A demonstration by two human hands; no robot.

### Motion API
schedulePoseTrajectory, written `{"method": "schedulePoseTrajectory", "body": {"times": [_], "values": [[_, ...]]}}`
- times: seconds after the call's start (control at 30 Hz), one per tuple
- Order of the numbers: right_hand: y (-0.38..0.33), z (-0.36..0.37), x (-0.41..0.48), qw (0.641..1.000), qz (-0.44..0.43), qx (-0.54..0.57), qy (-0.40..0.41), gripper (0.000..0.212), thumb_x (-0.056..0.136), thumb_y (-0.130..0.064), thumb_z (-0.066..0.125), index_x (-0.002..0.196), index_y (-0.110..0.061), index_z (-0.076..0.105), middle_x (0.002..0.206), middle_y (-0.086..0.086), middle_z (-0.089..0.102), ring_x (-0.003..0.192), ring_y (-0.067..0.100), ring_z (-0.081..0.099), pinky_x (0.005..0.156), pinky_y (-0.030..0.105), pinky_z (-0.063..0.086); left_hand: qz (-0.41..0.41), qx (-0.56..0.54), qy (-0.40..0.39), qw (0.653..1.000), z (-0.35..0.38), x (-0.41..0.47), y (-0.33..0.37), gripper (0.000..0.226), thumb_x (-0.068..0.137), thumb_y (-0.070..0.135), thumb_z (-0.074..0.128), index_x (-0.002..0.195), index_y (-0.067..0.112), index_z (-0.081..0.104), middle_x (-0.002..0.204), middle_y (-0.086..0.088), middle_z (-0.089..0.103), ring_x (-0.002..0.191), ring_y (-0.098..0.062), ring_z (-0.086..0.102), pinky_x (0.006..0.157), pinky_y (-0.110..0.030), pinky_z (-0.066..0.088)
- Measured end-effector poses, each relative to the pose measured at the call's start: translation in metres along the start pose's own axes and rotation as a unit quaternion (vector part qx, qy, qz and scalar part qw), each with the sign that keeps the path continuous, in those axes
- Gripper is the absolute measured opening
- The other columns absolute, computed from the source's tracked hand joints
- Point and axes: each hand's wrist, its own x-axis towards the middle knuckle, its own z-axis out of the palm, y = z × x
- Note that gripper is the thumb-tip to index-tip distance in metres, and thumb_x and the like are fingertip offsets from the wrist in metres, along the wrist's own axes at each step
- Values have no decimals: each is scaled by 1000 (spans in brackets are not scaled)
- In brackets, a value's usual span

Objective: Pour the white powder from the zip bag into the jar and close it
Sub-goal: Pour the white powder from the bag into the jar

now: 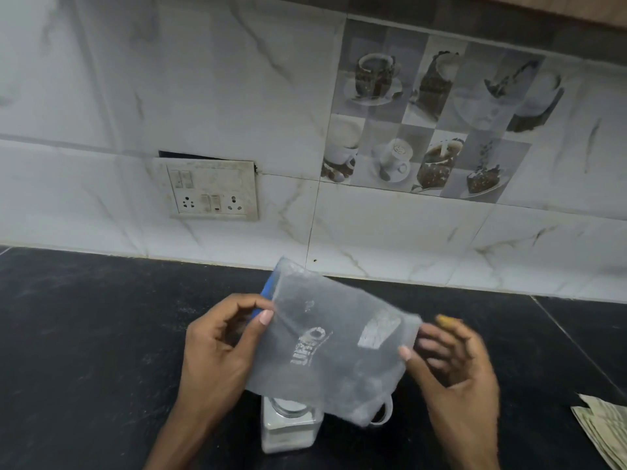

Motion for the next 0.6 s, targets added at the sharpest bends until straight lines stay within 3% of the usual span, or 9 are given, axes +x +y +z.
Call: {"method": "schedulePoseTrajectory", "body": {"times": [0.1,0.23,0.3,0.37,0.43,0.5,0.57,0.6], "values": [[-29,-13,2,992,-110,-4,61,76,59,-38,86,127,-33,53,127,-13,64,119,8,60,94,31,51,53,30,-46,997,-5,14,24,4,84,26,69,86,29,71,88,17,74,85,0,70,79,-8,49],[-59,-17,9,975,-162,-108,-104,88,60,-56,83,138,-32,51,140,-24,53,133,-3,46,105,17,41,134,70,-137,979,-11,33,59,6,85,25,68,88,25,74,89,15,73,85,-4,71,78,-12,51],[-60,-7,10,969,-160,-87,-167,58,67,-42,87,121,-35,66,123,-22,67,117,-2,60,99,22,48,172,93,-186,963,-13,39,73,9,86,26,67,89,23,75,89,16,73,86,-4,71,78,-13,50],[-61,6,5,974,-145,-13,-176,17,77,-25,79,92,-30,76,94,-11,77,89,6,72,81,28,57,189,112,-172,960,-16,43,81,15,85,31,67,99,29,72,96,18,73,93,-1,71,84,-12,50],[-60,14,-1,982,-100,84,-137,6,77,-18,74,82,-22,76,81,1,78,76,15,74,70,24,57,168,118,-105,973,-23,41,77,44,78,40,70,121,33,61,115,19,70,110,0,66,97,-13,47],[-57,20,-6,980,-47,169,-89,7,76,-14,72,81,-16,76,77,8,77,70,17,74,66,19,57,95,89,-58,990,-30,32,68,77,68,49,75,138,41,44,134,18,60,122,-1,59,105,-15,44],[-53,27,-10,975,-13,218,-51,5,74,-12,71,78,-13,74,74,11,77,65,17,74,62,18,57,-30,-43,-58,997,-30,17,56,92,60,51,87,140,50,41,139,10,59,118,-10,65,98,-24,53],[-52,31,-11,971,3,238,-33,6,73,-11,71,78,-14,73,73,11,76,63,17,73,60,18,57,-84,-111,-64,988,-25,9,49,90,62,38,91,138,54,43,136,4,62,109,-16,70,90,-28,58]]}}
